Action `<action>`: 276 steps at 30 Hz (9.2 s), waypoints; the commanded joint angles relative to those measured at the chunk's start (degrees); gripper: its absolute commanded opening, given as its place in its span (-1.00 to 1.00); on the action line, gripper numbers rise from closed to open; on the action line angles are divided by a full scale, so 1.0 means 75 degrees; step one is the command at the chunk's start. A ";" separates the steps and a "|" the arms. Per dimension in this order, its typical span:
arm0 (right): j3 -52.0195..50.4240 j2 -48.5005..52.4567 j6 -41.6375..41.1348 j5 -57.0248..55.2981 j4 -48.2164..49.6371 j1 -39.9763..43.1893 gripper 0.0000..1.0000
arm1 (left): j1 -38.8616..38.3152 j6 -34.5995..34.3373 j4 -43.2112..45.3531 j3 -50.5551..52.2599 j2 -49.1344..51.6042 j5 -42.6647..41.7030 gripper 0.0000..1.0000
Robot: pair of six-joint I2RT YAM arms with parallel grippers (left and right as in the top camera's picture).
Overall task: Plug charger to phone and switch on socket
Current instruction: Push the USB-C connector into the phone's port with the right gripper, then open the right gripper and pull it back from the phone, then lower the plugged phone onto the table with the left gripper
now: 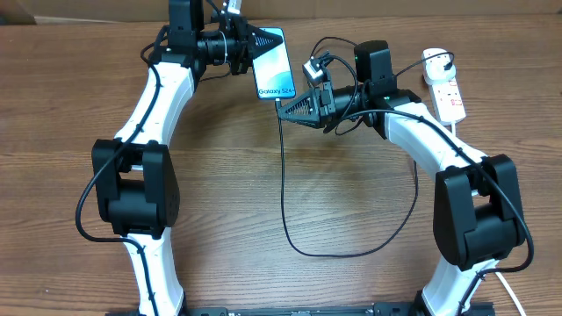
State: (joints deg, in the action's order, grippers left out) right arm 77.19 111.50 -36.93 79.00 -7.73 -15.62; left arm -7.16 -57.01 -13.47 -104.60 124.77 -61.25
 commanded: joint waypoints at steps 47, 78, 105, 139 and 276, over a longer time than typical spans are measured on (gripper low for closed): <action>0.0017 -0.0181 -0.0236 -0.0382 0.0592 0.0265 -0.40 | 0.0283 0.1122 -0.0087 -0.0087 0.0006 -0.1046 -0.92; 0.0023 -0.0181 0.2961 -0.4071 -0.3576 0.0519 -0.09 | 0.0458 0.6271 -0.4823 -0.0073 0.0032 0.2092 -0.91; 0.0868 -0.0181 0.3340 -0.5794 -0.5243 0.0487 -0.08 | 0.0437 0.5936 -0.4637 -0.0073 0.1201 0.3748 -0.91; 0.0868 -0.0181 0.3337 -0.5785 -0.5284 0.0487 -0.07 | 0.0251 0.5511 -0.4803 -0.0058 0.1201 0.4654 -0.85; 0.0868 -0.0181 0.3628 -0.5788 -0.5584 0.0487 -0.05 | 0.0507 0.5560 -0.7067 -0.1842 0.1189 0.6604 0.12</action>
State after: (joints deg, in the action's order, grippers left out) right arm 82.39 111.50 -10.46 35.70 -49.74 -11.99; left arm -4.62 -15.07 -63.83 -110.85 133.58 -12.99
